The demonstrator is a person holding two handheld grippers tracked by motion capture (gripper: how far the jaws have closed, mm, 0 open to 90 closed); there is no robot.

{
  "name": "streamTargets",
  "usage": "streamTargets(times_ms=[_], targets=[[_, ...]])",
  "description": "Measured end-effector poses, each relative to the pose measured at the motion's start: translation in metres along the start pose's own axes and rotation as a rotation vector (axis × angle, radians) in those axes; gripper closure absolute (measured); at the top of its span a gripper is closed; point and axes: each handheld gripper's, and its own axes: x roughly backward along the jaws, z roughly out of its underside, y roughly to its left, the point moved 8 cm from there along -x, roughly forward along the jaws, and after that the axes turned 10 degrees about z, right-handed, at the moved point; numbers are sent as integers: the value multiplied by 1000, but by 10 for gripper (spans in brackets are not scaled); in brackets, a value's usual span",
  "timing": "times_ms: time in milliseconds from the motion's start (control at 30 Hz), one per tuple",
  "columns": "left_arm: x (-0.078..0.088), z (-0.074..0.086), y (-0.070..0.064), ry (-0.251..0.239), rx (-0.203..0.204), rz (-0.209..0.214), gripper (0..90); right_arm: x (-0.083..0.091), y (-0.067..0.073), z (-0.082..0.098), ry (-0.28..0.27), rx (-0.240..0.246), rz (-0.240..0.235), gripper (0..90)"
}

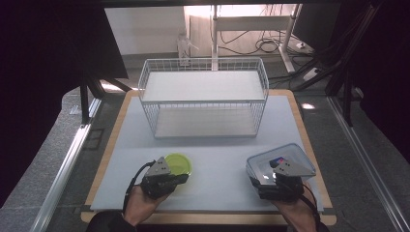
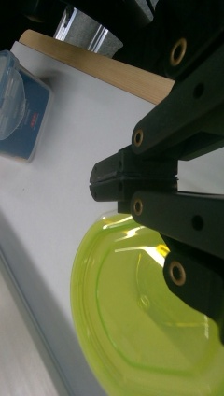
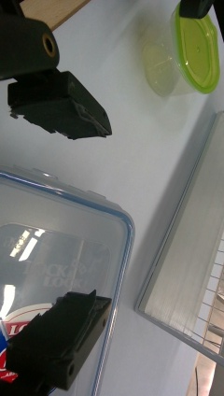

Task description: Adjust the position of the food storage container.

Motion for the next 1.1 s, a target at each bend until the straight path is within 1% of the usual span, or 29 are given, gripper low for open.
streamTargets(times_ms=[67, 167, 233, 300, 367, 400, 467, 500, 600, 900, 967, 1000, 1067, 1100], targets=[[-5, 0, -1, 7, -1, -1, 900, -1, 0, 1, 6, 0, 3, 149], [-11, 0, 0, 21, 0, -25, 900, -2, 0, 3, 17, 4, 5, 149], [-14, 2, 4, 44, 8, -49, 900, -3, 0, 4, 21, 9, 7, 149], [-15, 3, 6, 51, 26, -51, 900, -3, 0, 4, 26, 8, 11, 149], [-15, 4, 9, 64, 26, -82, 900, -3, -2, 5, 29, 3, 20, 148], [-14, 5, 11, 65, 32, -88, 900, -3, -2, 5, 29, 3, 20, 148], [-12, 5, 16, 41, 60, -78, 900, -3, -4, 5, 26, -5, 29, 148], [-11, 5, 18, 37, 64, -82, 900, -3, -4, 5, 26, -5, 29, 148], [-6, 5, 26, 26, 73, -105, 900, -2, -4, 5, 24, -8, 27, 148], [6, 8, 53, 22, 106, -162, 900, -4, -3, 7, 34, 7, 28, 150], [8, 10, 59, 18, 121, -171, 900, -5, -4, 8, 40, 5, 37, 150], [9, 11, 63, 21, 126, -184, 900, -5, -4, 8, 42, 3, 39, 151], [11, 13, 68, 23, 131, -197, 900, -5, -5, 9, 43, -1, 39, 150], [13, 14, 72, 15, 140, -200, 900, -5, -5, 9, 43, -1, 39, 150]])
